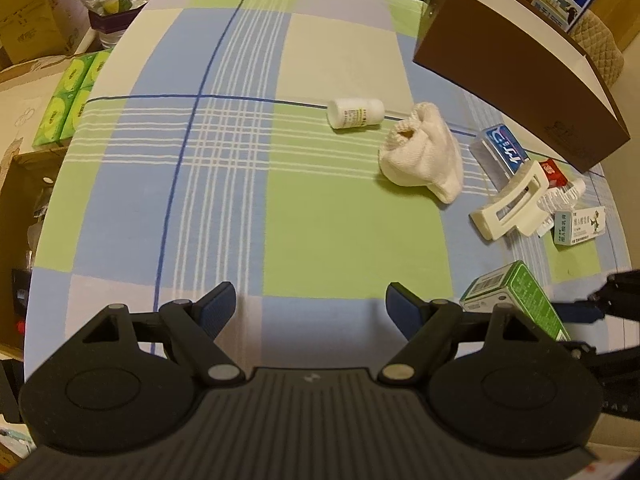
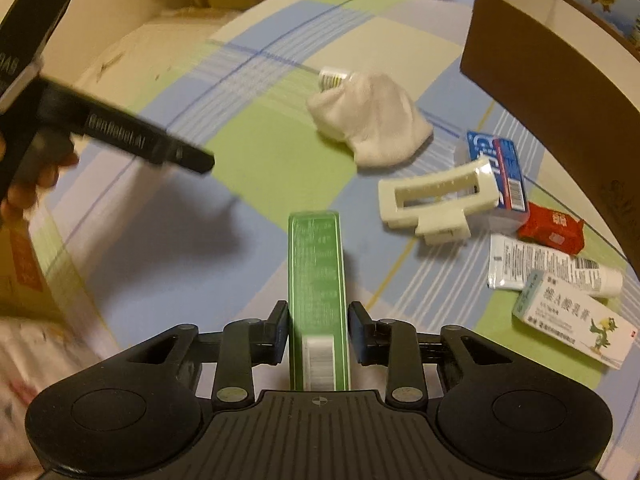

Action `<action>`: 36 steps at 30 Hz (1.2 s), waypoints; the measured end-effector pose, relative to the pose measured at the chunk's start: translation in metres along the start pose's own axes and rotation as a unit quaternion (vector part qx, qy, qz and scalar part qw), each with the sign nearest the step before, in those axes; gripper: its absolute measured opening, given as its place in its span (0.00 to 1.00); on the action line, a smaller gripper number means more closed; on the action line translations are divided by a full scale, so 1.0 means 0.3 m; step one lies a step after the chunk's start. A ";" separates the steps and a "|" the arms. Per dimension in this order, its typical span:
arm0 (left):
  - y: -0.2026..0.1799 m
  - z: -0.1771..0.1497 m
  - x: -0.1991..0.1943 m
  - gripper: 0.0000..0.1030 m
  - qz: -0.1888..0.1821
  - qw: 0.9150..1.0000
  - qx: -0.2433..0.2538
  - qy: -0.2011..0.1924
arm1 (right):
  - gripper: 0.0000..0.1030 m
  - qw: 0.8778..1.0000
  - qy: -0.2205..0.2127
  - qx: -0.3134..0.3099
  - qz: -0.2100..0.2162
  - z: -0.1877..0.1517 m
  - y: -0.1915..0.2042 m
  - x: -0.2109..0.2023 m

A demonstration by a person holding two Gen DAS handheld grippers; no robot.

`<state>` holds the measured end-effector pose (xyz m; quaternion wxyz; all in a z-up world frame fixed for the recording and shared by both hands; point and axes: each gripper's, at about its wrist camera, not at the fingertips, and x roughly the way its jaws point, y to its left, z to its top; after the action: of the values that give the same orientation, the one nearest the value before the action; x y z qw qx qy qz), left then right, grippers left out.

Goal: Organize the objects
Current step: 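Grasp the white towel with the left gripper while the right tool holds the green box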

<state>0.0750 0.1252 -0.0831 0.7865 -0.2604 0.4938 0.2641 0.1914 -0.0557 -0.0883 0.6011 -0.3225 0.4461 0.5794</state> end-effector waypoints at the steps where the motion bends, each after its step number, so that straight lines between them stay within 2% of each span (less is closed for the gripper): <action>1: -0.003 0.001 0.001 0.77 0.000 1.000 0.002 0.000 | 0.30 1.000 -0.002 0.000 -0.002 0.007 0.006 0.009; 10: -0.055 0.011 0.003 0.77 -0.005 1.000 0.030 -0.008 | 0.26 0.999 -0.022 0.002 -0.022 0.001 0.020 -0.018; 20: -0.181 0.096 0.034 0.77 -0.035 0.995 0.089 -0.037 | 0.26 0.992 -0.077 0.085 -0.056 -0.051 -0.105 -0.195; 27: -0.282 0.206 0.091 0.77 -0.045 0.988 0.132 -0.060 | 0.26 0.974 -0.105 0.168 -0.110 -0.137 -0.242 -0.299; 36: -0.340 0.289 0.202 0.72 -0.034 0.985 0.162 -0.044 | 0.26 0.947 -0.123 0.254 -0.153 -0.243 -0.374 -0.394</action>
<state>0.2217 0.1188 -0.0908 0.8481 -0.1341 0.4856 0.1644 0.2981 -0.1835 -0.0241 0.7944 -0.1497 0.4469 0.3832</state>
